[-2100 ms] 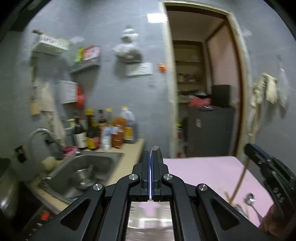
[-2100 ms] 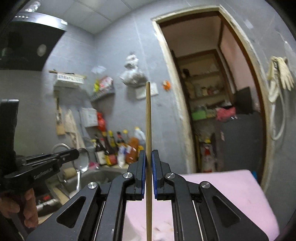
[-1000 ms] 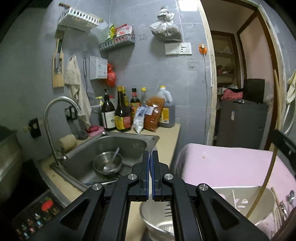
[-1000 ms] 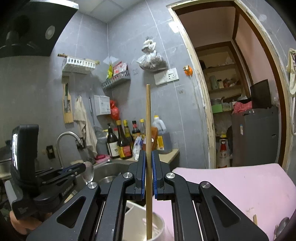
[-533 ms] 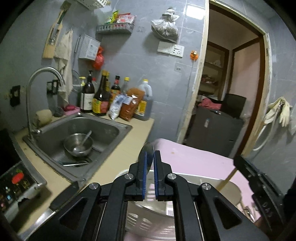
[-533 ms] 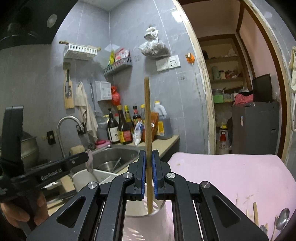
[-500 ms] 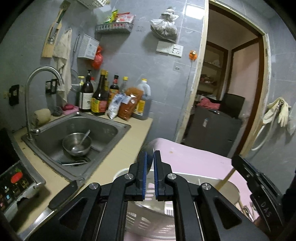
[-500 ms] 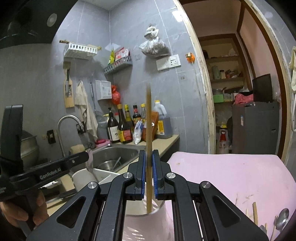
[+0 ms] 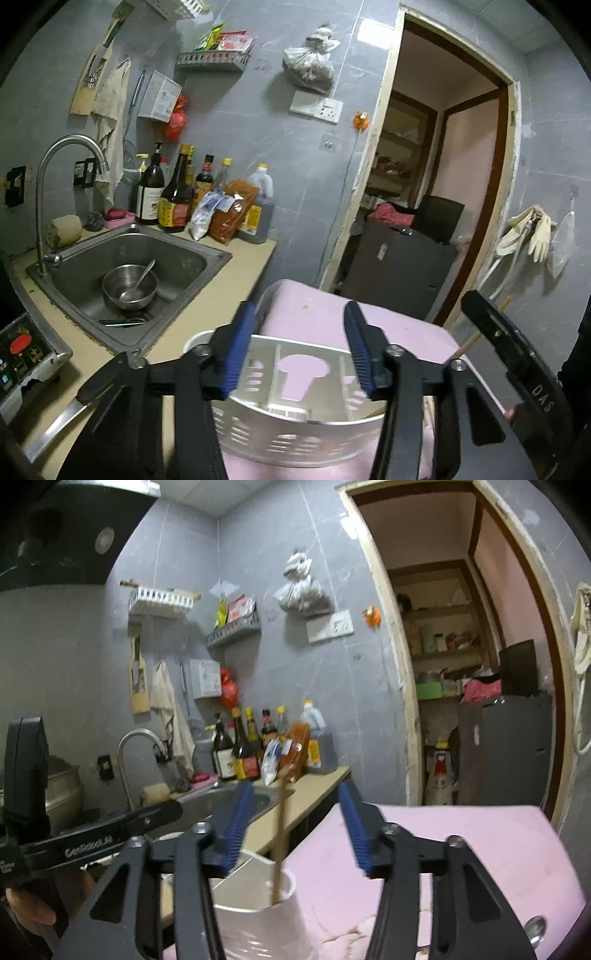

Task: Organize utensils
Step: 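Move both tools back over the utensils on the tablecloth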

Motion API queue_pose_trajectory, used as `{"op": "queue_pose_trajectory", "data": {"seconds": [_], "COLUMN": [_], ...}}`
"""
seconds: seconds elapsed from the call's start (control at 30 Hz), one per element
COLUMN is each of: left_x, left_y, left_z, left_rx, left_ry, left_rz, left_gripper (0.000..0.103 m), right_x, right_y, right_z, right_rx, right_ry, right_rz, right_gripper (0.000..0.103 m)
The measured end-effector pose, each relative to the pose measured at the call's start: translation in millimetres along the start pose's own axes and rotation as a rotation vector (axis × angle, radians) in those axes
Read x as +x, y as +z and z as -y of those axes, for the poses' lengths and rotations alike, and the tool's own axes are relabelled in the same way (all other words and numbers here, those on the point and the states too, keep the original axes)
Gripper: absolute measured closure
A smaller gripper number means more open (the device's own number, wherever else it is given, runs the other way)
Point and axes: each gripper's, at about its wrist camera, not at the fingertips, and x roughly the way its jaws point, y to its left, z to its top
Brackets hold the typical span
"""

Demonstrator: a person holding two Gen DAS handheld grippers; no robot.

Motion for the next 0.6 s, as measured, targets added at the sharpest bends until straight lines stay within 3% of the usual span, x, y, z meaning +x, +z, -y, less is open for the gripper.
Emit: {"op": "queue_pose_trajectory", "data": {"seconds": [0.07, 0.23, 0.33, 0.4, 0.6], "left_x": [-4, -15, -20, -22, -24], "left_y": [0, 0, -3, -6, -23], "left_z": [9, 35, 53, 65, 101], "left_rx": [0.011, 0.047, 0.067, 0.079, 0.130], "left_ry": [-0.014, -0.047, -0.074, -0.087, -0.141], "left_rz": [0.013, 0.051, 0.071, 0.082, 0.072], "left_gripper": [0.047, 0.023, 0.015, 0.007, 0.006], "right_x": [-10, -41, -62, -77, -112], "right_y": [6, 16, 18, 19, 15], "right_z": [8, 31, 46, 55, 80], "right_rx": [-0.004, -0.027, -0.041, -0.050, -0.080], "right_ry": [-0.018, -0.068, -0.098, -0.119, -0.176], "right_rz": [0.015, 0.046, 0.046, 0.048, 0.016], "right_gripper": [0.030, 0.014, 0.001, 0.000, 0.000]}}
